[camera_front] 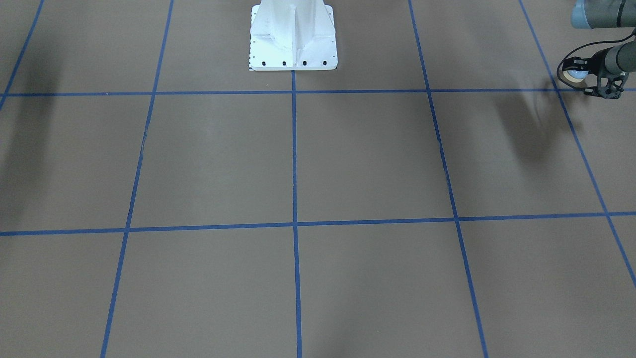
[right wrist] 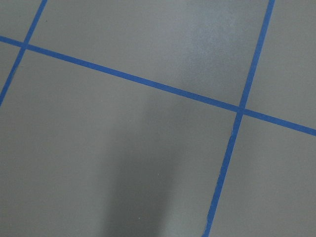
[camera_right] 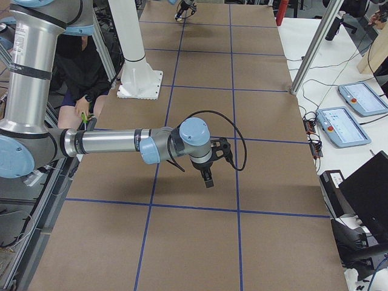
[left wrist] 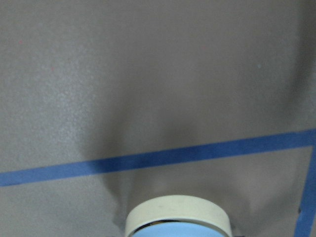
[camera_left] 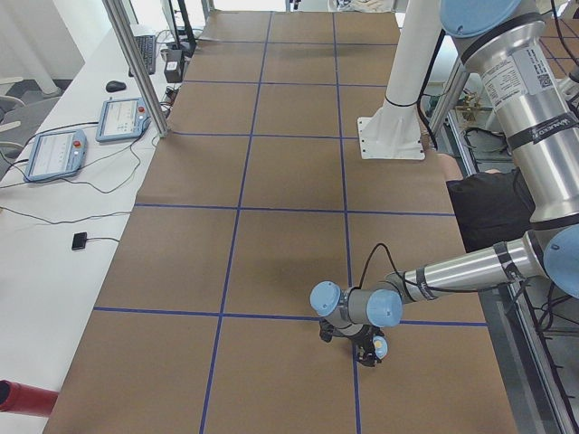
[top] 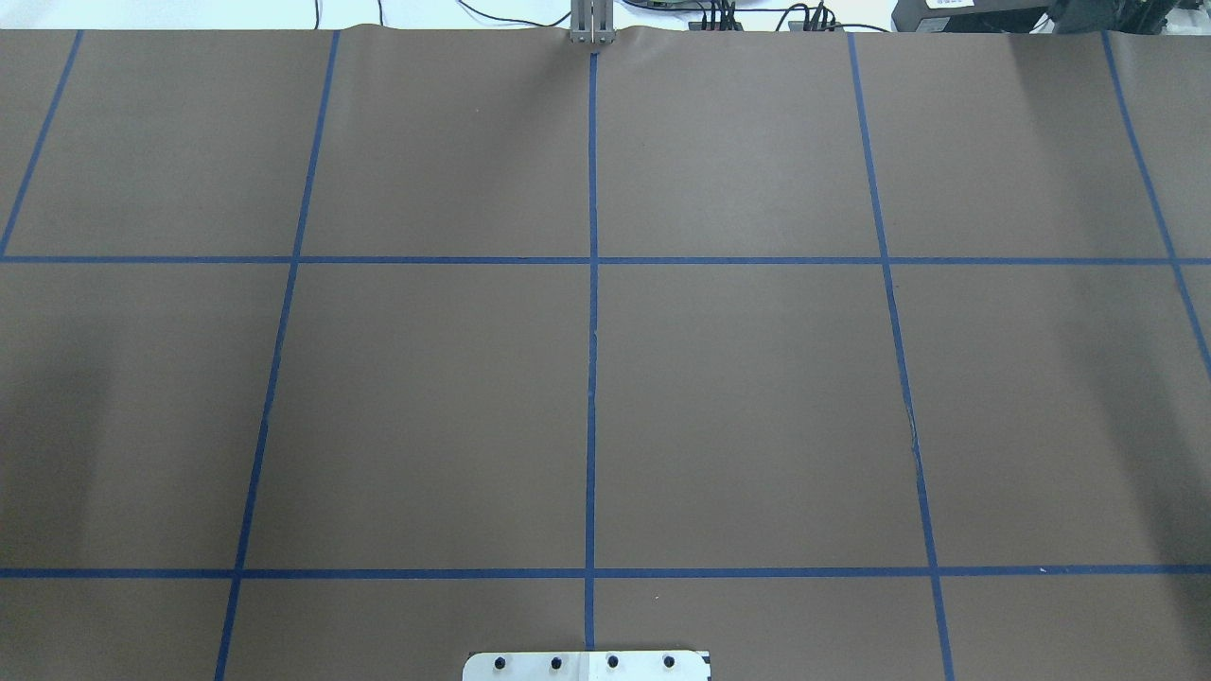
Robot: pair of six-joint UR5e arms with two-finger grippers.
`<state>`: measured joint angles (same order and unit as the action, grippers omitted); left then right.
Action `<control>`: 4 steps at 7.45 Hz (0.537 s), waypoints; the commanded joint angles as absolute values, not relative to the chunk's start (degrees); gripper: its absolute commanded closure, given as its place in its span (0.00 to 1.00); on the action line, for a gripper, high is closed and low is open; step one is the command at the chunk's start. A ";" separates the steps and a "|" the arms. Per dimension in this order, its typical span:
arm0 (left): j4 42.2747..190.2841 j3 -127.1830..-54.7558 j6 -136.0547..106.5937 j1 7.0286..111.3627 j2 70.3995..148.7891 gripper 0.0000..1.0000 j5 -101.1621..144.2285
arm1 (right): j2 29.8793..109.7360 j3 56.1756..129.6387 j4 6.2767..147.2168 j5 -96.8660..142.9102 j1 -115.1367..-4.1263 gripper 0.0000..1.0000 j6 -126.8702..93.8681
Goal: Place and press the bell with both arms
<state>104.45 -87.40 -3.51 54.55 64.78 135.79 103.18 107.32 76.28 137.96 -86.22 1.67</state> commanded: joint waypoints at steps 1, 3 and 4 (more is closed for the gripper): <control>104.41 -87.45 -3.43 54.49 64.78 0.28 135.79 | 103.18 107.31 76.29 137.99 -86.22 0.00 1.67; 105.63 -87.71 -3.43 54.40 64.78 0.55 135.79 | 103.18 107.31 76.20 137.99 -86.22 0.00 1.67; 106.34 -88.06 -3.43 54.49 64.69 0.62 135.79 | 103.10 107.31 76.29 137.99 -86.22 0.00 1.67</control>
<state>105.41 -87.70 -3.41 54.44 64.75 135.79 103.17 107.31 76.25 137.99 -86.22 1.67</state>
